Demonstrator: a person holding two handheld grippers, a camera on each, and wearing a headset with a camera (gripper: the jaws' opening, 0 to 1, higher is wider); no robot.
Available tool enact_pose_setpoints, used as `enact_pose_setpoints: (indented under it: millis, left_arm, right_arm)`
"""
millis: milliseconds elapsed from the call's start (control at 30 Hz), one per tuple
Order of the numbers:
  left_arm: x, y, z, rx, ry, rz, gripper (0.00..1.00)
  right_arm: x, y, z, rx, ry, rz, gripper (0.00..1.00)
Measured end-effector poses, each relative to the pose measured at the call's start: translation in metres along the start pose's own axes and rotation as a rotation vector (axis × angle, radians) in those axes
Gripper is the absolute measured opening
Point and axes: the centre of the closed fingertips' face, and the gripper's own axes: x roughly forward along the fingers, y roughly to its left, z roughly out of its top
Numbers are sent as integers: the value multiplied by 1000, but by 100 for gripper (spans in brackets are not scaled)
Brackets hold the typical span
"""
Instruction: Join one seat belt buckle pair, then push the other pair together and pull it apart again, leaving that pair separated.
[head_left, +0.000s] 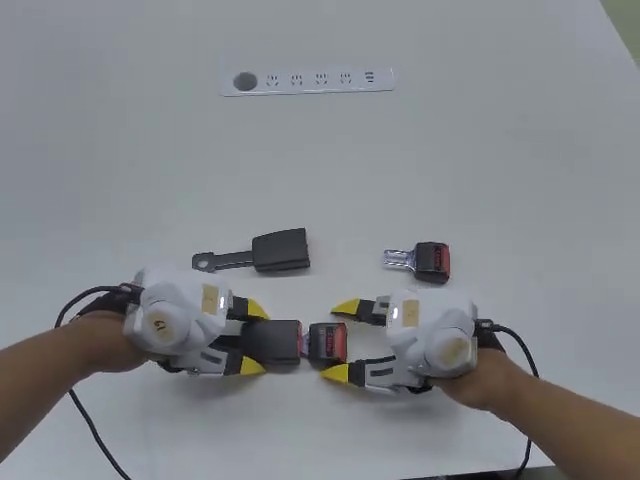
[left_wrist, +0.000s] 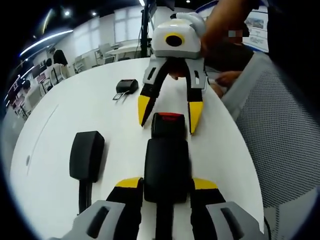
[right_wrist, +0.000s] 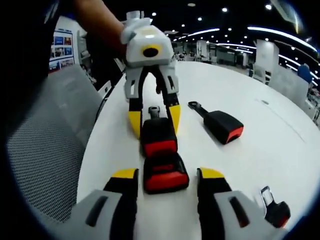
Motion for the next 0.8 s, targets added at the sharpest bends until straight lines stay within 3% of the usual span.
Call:
enact_pose_setpoints:
  millis: [67, 133, 200, 300, 333, 433, 600, 667, 800]
  left_arm:
    - [-6, 1, 4, -11, -14, 18, 50]
    - [-16, 4, 18, -89, -78, 51, 58]
    - [-24, 7, 28, -80, -117, 76, 62]
    - [-32, 14, 30, -79, -119, 103, 69]
    - [-35, 21, 28, -67, -103, 133, 70]
    - [-41, 31, 32, -99, -116, 145, 71]
    - [-50, 57, 38, -68, -98, 211, 69]
    - [-52, 68, 39, -108, -110, 209, 68]
    - [-52, 85, 44, -98, -106, 228, 68]
  right_arm:
    - [-6, -8, 9, -5, -26, -40, 59]
    - [-16, -17, 19, 27, -71, -82, 73]
    - [-30, -27, 20, 50, -83, -118, 77]
    - [-49, -42, 16, 70, -78, -167, 81]
    - [-57, -48, 13, 77, -73, -179, 82]
    - [-78, -67, 6, 70, -62, -230, 82]
    - [-104, -90, -7, 63, -41, -241, 82]
    - [-110, -97, -13, 58, -16, -237, 82]
    - [-115, -105, -23, 54, 17, -195, 82]
